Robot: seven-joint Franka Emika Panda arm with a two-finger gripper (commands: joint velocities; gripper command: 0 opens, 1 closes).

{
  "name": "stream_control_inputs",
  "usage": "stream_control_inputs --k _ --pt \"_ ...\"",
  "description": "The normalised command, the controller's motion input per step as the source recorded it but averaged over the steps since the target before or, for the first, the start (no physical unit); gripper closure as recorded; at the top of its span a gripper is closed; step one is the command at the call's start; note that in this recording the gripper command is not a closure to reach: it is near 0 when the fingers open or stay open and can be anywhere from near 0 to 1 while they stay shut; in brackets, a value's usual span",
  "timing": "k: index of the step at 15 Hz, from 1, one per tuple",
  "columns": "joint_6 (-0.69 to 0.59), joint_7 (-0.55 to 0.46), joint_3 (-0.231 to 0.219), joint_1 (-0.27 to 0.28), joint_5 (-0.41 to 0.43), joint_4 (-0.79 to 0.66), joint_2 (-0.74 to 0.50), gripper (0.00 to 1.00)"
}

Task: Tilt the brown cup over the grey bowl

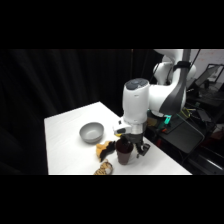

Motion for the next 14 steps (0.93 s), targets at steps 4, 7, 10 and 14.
stream_control_inputs --k 4,7,10,14 --pt "-0.04 -0.04 -0.037 -0.002 -0.082 0.09 -0.01 0.59" --pt "-0.10 0.02 -0.061 0.013 -0.130 0.03 -0.11 0.09" --pt "-0.31 -0.17 0.035 -0.111 0.057 0.01 -0.28 0.09" --pt "-0.54 -0.45 0.098 -0.229 0.327 0.04 -0.54 0.10"
